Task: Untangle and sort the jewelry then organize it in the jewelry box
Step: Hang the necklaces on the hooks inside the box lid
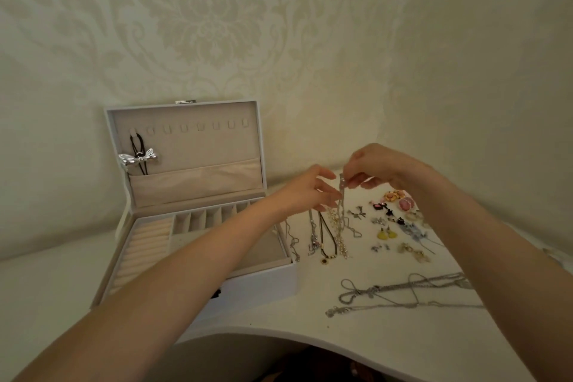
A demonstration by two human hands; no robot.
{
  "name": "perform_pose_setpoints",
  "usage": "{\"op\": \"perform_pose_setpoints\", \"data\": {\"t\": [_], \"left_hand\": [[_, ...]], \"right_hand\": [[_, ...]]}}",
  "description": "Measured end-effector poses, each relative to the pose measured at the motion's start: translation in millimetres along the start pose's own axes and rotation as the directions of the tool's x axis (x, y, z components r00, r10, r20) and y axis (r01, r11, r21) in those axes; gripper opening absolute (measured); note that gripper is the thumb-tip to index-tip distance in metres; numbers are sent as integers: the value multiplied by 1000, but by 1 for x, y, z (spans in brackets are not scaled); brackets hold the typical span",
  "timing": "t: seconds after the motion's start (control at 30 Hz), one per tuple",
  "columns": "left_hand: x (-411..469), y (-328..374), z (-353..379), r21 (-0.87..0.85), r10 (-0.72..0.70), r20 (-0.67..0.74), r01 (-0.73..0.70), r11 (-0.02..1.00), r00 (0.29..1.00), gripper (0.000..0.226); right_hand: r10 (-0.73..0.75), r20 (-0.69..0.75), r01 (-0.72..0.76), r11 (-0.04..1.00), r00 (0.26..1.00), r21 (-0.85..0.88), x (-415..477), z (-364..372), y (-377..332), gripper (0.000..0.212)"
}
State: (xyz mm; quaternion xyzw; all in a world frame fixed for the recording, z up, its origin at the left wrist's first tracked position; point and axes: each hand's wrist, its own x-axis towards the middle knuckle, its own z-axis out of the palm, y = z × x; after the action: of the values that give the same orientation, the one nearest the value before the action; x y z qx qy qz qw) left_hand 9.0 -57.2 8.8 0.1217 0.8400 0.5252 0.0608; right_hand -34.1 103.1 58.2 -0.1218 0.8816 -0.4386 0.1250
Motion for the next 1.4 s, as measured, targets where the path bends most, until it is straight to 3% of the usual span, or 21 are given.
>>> {"op": "perform_pose_setpoints", "data": {"t": [0.17, 0.3, 0.47, 0.57, 0.7, 0.8, 0.9, 1.0, 1.1, 1.23, 1.3, 1.4], "left_hand": [[0, 8, -3, -124, 68, -63, -76, 989, 996, 38], [-4, 11, -13, -27, 128, -165, -134, 991, 978, 22], [-10, 19, -32, 17, 231, -473, -253, 967, 850, 17], [-14, 22, -47, 80, 245, -611, -249, 965, 753, 18], [-21, 18, -65, 80, 163, -665, -147, 986, 729, 25], [-29, 19, -74, -205, -16, -598, -133, 970, 802, 30], [-37, 19, -84, -522, -122, -386, -108, 846, 914, 29], [-43, 16, -93, -754, -126, -259, -119, 647, 958, 27], [-45, 14, -99, -870, -47, -278, -231, 435, 959, 25], [-44, 11, -104, -899, -60, -350, -317, 302, 935, 25], [-44, 7, -106, -873, -34, -346, -309, 377, 938, 34], [-46, 2, -100, -723, 5, -297, -228, 652, 955, 27]], "right_hand": [[-172, -54, 176, 980, 984, 88, -1, 5, -10, 10], [-292, -42, 294, 933, 956, 208, -4, 6, -21, 7], [-359, 13, 343, 901, 933, 266, -7, 10, -32, 8], [-377, 12, 358, 888, 926, 288, -8, 14, -39, 12], [-393, 42, 362, 879, 919, 311, -6, 21, -46, 15], [-362, 63, 339, 912, 930, 233, -2, 29, -49, 15], [-337, 60, 321, 927, 939, 193, 1, 37, -49, 13], [-319, 38, 302, 925, 947, 231, 3, 46, -47, 22], [-318, 71, 296, 930, 945, 219, 3, 55, -43, 26], [-357, 165, 321, 923, 919, 210, 2, 64, -40, 16], [-382, 153, 338, 907, 911, 252, 1, 66, -41, 13], [-430, 102, 390, 879, 897, 275, 2, 71, -46, 8]]}}
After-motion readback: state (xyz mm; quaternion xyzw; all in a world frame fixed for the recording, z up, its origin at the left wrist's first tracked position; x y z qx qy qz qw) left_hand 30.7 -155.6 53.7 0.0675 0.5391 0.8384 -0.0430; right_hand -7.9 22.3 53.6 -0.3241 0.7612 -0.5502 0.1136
